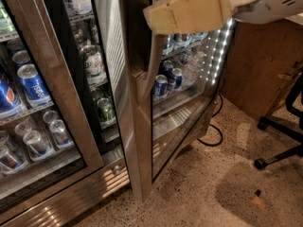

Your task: Open right fridge door

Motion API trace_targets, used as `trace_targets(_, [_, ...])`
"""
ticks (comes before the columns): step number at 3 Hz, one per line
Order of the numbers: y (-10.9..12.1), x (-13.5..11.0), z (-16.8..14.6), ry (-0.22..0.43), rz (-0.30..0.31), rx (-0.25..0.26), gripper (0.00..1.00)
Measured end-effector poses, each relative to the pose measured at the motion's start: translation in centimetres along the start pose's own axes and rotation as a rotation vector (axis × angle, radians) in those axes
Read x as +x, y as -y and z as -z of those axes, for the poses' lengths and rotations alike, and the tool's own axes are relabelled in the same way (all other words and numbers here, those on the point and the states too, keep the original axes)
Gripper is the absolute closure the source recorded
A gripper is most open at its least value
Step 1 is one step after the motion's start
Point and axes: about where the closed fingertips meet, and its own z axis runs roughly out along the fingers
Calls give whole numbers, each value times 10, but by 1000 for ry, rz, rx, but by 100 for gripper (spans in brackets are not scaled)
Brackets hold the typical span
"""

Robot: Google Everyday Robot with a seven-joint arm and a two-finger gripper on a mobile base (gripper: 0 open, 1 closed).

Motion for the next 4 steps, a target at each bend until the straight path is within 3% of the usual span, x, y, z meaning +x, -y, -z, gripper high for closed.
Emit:
trace_targets(1, [0, 3, -1, 0, 0, 0, 100])
trace_targets(2, [-15, 2, 1, 5, -37, 4, 100])
trace_targets(4, [-14, 2, 8, 6, -43, 16, 100])
